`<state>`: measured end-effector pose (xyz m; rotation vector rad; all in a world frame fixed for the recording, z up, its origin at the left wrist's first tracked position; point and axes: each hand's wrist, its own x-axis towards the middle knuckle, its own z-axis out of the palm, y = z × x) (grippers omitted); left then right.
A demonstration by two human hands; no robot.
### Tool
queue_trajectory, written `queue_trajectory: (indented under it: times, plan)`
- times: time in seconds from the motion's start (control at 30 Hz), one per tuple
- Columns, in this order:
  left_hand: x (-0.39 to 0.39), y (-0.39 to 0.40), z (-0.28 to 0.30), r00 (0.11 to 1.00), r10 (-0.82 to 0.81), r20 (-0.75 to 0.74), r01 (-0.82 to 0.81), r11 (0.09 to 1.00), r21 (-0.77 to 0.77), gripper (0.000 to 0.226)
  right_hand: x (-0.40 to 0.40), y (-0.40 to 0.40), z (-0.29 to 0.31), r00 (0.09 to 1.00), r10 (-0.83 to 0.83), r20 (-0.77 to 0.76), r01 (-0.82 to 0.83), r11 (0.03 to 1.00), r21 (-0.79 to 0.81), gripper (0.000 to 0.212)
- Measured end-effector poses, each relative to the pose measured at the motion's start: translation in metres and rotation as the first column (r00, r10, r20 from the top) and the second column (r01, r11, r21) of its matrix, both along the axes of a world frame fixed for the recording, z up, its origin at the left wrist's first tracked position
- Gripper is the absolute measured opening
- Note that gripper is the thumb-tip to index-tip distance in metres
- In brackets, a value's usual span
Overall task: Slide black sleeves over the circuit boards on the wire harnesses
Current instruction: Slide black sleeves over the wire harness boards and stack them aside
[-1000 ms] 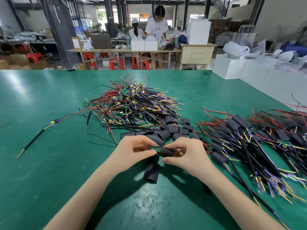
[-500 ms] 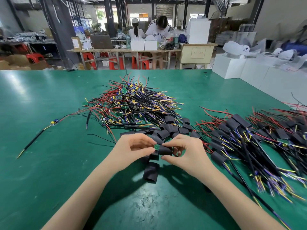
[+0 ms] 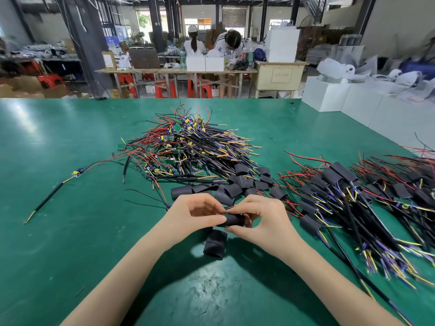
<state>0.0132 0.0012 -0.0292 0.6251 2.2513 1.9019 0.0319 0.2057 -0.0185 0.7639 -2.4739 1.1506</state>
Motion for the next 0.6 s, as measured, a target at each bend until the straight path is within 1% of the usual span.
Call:
queue_trajectory:
  times: [0.13, 0.2, 0.3, 0.37, 0.47, 0.6]
  plan:
    - [0.0006, 0.0015, -0.0014, 0.999, -0.021, 0.025, 0.020, 0.999, 0.032, 0.013, -0.0002, 0.0009, -0.0005, 0.999, 0.031, -0.022, -0.032, 0.999, -0.022, 0.026]
    - [0.0002, 0.0015, -0.0017, 0.998, -0.033, 0.060, 0.030, 0.999, 0.038, 0.014, -0.0003, 0.0029, 0.0003, 0.998, 0.059, -0.035, -0.060, 0.998, -0.030, 0.025]
    - [0.0002, 0.0000, -0.0019, 0.978, -0.128, 0.166, 0.117, 0.990, 0.073, 0.015, 0.0017, 0.0041, 0.0015, 0.986, 0.140, -0.085, -0.143, 0.989, -0.035, 0.023]
    - [0.0009, -0.0014, -0.0020, 0.960, -0.198, 0.198, 0.179, 0.978, 0.110, 0.016, 0.0039, 0.0022, 0.0016, 0.973, 0.179, -0.149, -0.184, 0.983, -0.020, 0.024]
    - [0.0016, -0.0029, 0.0002, 0.955, -0.235, 0.180, 0.211, 0.967, 0.143, 0.018, 0.0055, -0.0001, 0.0028, 0.961, 0.199, -0.194, -0.210, 0.977, -0.040, 0.024]
    - [0.0016, -0.0025, 0.0023, 0.962, -0.236, 0.136, 0.219, 0.968, 0.123, 0.017, 0.0056, -0.0007, 0.0043, 0.953, 0.210, -0.218, -0.223, 0.974, -0.037, 0.024]
